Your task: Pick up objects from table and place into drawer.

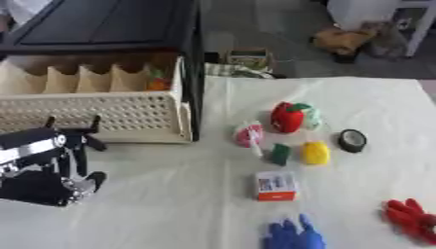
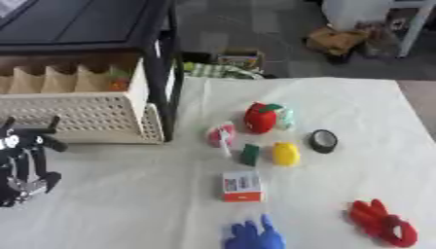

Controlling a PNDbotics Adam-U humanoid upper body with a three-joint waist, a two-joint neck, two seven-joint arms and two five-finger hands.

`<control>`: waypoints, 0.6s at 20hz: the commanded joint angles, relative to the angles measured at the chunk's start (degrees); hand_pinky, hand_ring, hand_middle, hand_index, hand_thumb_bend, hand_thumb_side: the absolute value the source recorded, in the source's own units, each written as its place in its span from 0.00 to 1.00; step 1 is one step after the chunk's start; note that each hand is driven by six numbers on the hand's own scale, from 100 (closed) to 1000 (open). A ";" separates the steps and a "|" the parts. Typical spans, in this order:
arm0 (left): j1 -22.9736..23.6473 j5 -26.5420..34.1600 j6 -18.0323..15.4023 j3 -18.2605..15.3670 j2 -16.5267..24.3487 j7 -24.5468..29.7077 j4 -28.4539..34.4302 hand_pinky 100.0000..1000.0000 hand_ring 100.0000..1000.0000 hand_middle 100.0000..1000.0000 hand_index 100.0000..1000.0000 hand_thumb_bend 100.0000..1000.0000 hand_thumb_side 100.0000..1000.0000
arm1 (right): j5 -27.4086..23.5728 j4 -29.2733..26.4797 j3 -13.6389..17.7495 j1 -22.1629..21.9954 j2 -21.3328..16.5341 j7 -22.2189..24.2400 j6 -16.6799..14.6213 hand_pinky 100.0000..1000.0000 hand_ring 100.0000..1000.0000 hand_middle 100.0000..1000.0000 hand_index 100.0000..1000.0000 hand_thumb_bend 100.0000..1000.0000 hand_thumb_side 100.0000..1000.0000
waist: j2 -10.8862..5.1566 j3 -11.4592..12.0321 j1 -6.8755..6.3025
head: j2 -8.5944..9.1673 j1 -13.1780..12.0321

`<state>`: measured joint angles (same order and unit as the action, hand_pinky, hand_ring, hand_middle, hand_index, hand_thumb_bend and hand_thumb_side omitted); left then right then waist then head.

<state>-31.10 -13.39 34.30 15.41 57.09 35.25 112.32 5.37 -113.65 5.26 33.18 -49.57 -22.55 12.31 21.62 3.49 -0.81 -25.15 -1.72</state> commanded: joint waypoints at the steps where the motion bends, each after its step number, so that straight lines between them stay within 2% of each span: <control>1: -1.56 -2.80 5.42 -0.39 0.66 5.54 -1.48 0.32 0.46 0.50 0.90 0.04 0.36 | -0.39 -0.94 0.99 0.20 -0.97 -0.53 -0.12 0.69 0.58 0.66 0.81 0.00 0.79 | -0.92 -0.16 -0.07 | 0.84 -0.24; 4: -2.77 -4.70 5.12 -0.28 0.02 5.54 -3.20 0.33 0.46 0.50 0.90 0.01 0.34 | -0.59 -0.94 1.10 0.14 -0.79 -0.71 -0.05 0.69 0.58 0.66 0.81 0.00 0.79 | -0.82 -0.25 -0.12 | 1.03 -0.21; 12: -5.66 -7.98 3.92 -0.13 -1.84 4.29 -7.67 0.33 0.46 0.51 0.89 0.01 0.34 | -0.89 -0.94 1.16 -0.02 -0.67 -0.78 -0.21 0.69 0.57 0.66 0.80 0.00 0.79 | -0.69 -0.57 -0.17 | 1.51 -0.05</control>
<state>-35.89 -20.72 34.09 15.92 54.16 35.46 104.94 4.85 -113.65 5.60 32.72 -49.12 -23.17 12.15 21.95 2.97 -0.93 -24.46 -1.84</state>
